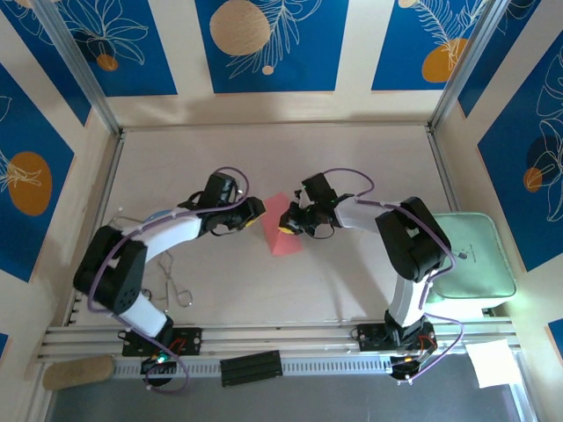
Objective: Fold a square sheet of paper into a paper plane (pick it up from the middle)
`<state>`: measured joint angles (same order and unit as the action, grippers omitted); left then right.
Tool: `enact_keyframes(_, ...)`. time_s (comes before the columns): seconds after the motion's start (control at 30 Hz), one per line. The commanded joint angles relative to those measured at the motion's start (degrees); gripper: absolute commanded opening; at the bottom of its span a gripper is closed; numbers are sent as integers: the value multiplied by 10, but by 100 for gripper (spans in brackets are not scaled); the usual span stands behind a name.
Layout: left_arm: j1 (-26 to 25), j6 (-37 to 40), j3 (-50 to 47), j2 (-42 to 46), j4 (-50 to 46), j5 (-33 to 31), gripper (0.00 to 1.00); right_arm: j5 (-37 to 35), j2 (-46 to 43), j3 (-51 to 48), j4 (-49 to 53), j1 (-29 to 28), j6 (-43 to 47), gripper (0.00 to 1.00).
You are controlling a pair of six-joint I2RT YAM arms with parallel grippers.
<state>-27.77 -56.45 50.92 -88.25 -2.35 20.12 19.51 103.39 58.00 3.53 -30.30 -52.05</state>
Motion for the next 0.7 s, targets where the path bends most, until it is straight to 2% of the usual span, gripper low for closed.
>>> enact_keyframes(0.0,6,9,-37,49,9,38,57,66,-37,3,-31,21,26,7)
enact_keyframes(0.07,6,-6,-62,74,46,61,70,107,-48,5,-48,32,22,6)
enact_keyframes(0.17,5,-58,-111,109,141,85,83,147,-61,12,-62,45,5,7)
enact_keyframes(0.3,2,-120,-153,136,241,90,94,192,-75,14,-101,53,-29,7)
enact_keyframes(0.5,-18,-156,-153,115,307,105,95,241,-75,6,-180,59,-105,8)
enact_keyframes(0.67,-24,-201,-153,77,402,122,87,247,-82,0,-197,58,-122,8)
